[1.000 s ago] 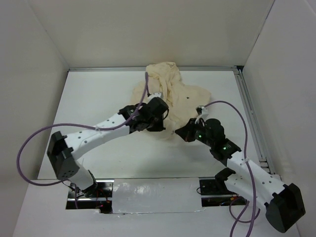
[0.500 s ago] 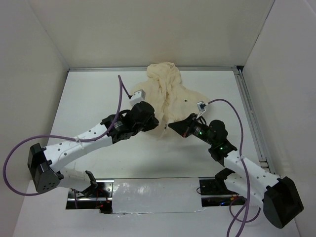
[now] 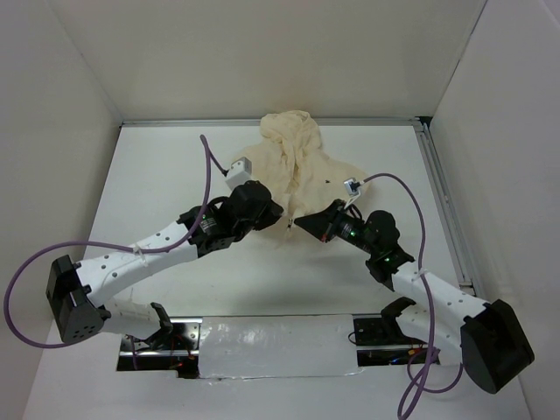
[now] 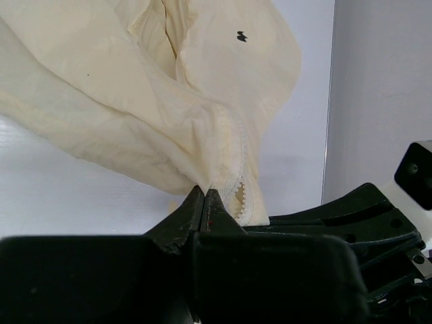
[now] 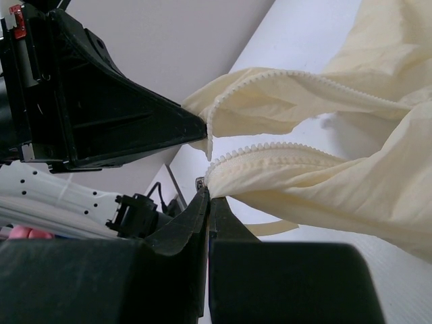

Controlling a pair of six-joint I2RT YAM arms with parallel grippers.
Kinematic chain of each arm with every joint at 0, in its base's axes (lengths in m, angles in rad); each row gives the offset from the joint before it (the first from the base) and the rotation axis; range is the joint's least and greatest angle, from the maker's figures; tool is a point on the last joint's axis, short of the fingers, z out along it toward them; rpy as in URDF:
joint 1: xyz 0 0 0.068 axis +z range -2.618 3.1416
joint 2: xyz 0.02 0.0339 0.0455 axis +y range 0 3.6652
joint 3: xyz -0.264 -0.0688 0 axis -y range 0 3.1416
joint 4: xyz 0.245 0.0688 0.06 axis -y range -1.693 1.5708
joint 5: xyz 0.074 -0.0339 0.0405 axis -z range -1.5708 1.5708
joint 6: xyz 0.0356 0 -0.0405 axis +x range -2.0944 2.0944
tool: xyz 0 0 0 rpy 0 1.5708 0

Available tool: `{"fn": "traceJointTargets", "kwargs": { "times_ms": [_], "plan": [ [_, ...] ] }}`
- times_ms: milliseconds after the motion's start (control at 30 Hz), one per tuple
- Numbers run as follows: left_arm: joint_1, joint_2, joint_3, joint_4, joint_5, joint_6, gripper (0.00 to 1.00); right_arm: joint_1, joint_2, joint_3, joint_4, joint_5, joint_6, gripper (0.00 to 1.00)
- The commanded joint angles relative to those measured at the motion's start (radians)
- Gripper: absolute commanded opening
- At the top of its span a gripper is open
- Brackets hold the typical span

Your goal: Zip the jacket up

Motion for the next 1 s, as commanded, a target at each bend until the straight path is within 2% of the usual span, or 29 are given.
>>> {"fn": "traceJointTargets", "kwargs": {
  "times_ms": [0,567,867,967],
  "plan": [
    [-0.004,-0.034,-0.001,0.056,-0.031,-0.027,0.00,0.013,0.004,0.022,0.076,0.007,-0.003,0.00],
    [-0.002,-0.025,-0.024,0.094,-0.005,0.005,0.00,0.021,0.020,0.057,0.076,0.060,-0.012,0.00],
    [-0.004,-0.014,-0.018,0.096,0.009,-0.015,0.00,0.021,0.017,0.100,-0.029,0.076,-0.070,0.00],
    [-0.004,-0.013,-0.005,0.050,-0.010,-0.049,0.00,0.021,0.008,0.098,-0.080,0.074,-0.093,0.00]
  ]
}}
